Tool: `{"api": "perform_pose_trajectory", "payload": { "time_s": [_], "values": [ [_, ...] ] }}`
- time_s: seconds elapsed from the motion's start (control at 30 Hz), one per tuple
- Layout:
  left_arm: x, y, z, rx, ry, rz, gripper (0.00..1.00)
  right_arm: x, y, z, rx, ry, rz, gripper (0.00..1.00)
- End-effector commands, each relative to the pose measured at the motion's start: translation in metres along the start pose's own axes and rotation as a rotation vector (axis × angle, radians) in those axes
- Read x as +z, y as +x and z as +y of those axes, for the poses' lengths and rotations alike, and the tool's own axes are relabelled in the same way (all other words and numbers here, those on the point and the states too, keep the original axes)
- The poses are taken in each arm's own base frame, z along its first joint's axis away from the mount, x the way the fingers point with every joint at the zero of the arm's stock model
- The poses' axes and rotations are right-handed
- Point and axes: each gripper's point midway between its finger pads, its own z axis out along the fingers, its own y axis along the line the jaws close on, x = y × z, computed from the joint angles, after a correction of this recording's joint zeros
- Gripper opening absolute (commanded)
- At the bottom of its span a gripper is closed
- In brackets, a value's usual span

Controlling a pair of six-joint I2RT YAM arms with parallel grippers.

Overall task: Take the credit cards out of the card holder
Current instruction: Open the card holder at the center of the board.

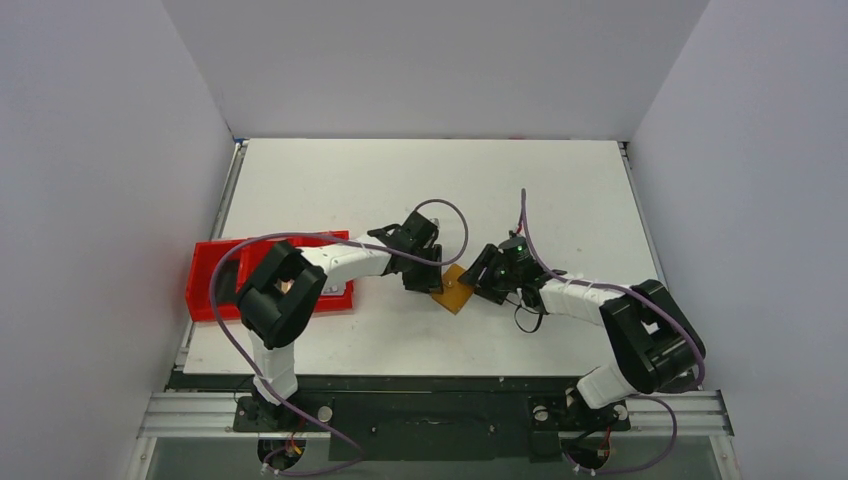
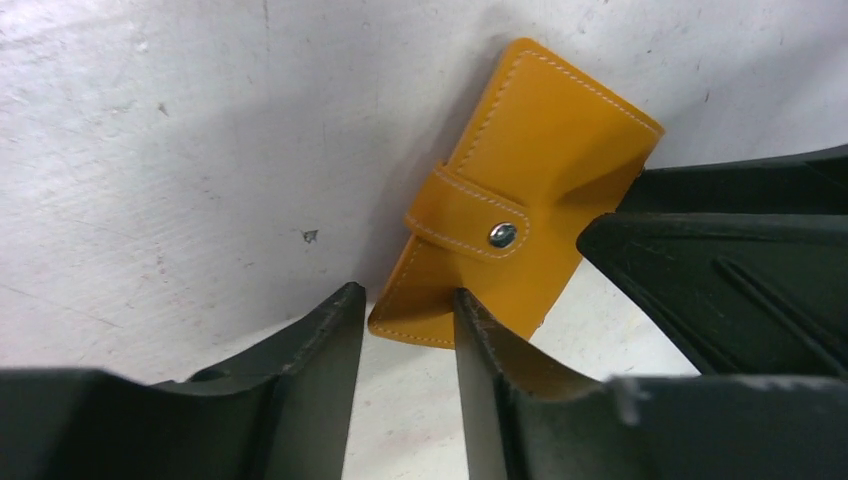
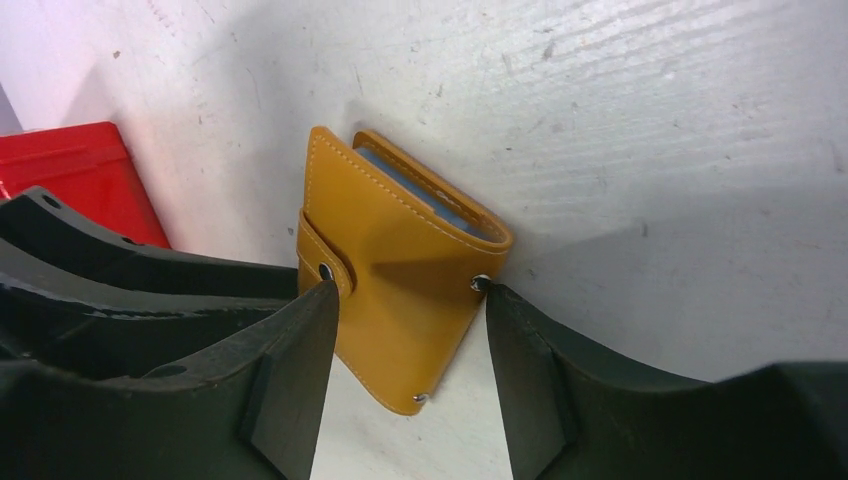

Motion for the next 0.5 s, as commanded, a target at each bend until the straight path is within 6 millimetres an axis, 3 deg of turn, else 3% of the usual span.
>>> {"api": "perform_pose_trajectory", "payload": {
  "time_s": [0.0,0.47],
  "values": [
    [-0.001,0.002,-0.017,-0.019,0.08,-0.013,0.32,0.009,0.004,-0.005,0.011,-0.006,0.005,0.53],
    [-0.006,0.02,-0.037,-0.083,0.168,0.013,0.13,0.009,0.008,0.008,-0.035,-0.052,0.042,0.51]
  ]
}}
